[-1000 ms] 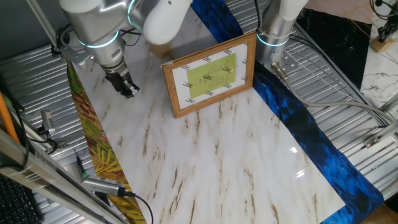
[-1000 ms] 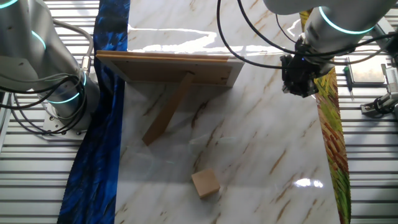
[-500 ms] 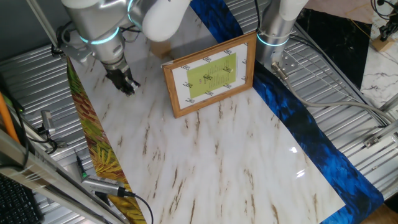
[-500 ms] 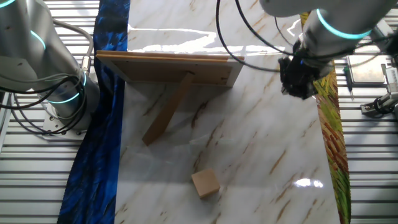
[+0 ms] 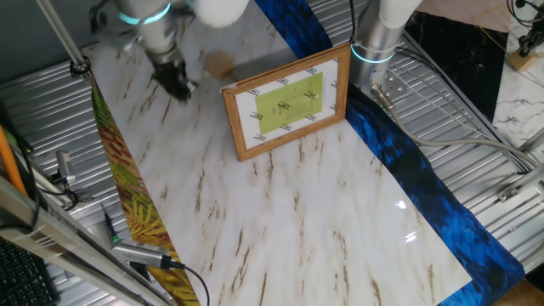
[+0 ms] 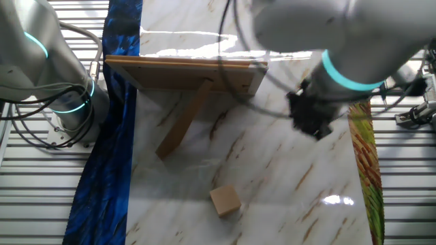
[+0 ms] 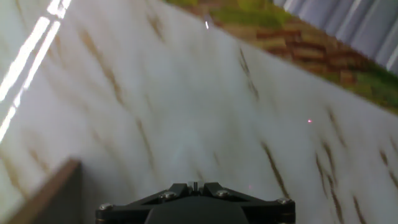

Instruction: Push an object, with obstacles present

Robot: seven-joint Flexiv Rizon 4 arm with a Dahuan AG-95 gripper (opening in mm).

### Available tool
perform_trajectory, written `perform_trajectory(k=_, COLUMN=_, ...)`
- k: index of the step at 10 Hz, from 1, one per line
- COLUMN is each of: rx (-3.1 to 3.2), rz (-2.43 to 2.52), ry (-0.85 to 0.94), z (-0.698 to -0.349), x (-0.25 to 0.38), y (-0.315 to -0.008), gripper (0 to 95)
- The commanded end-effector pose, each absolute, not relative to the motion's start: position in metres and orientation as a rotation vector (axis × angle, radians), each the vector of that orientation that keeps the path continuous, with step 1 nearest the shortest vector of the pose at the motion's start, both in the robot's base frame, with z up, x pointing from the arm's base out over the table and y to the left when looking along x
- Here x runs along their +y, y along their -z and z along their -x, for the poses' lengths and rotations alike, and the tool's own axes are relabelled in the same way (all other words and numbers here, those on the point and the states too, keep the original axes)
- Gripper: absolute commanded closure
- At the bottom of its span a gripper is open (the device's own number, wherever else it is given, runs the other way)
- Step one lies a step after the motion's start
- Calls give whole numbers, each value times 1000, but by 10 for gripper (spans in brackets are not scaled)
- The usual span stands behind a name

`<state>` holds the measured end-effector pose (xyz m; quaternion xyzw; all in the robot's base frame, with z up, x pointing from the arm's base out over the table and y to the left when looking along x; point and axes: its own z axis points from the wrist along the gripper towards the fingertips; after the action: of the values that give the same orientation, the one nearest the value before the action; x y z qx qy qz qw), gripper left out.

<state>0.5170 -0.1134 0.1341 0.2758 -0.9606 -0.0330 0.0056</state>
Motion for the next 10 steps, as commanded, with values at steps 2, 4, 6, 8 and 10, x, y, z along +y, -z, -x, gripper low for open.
perform_trajectory(k=2, rx=-3013, rz=-877, ry=91, z=-445, x=-157, y=-137, gripper=950)
perform_trajectory(k=4, rx=-3022, rz=-848, ry=82, z=-437, x=-157, y=-137, gripper=950)
perform_trajectory(k=6, rx=-3008, rz=-880, ry=78, z=-437, x=-157, y=-137, gripper=950)
perform_trajectory(k=8, rx=-2995, rz=-900, ry=90, z=-437, x=-157, y=-137, gripper=950)
perform_trajectory(k=10, rx=-2966, rz=-862, ry=78, z=-437, x=-157, y=-137, gripper=950)
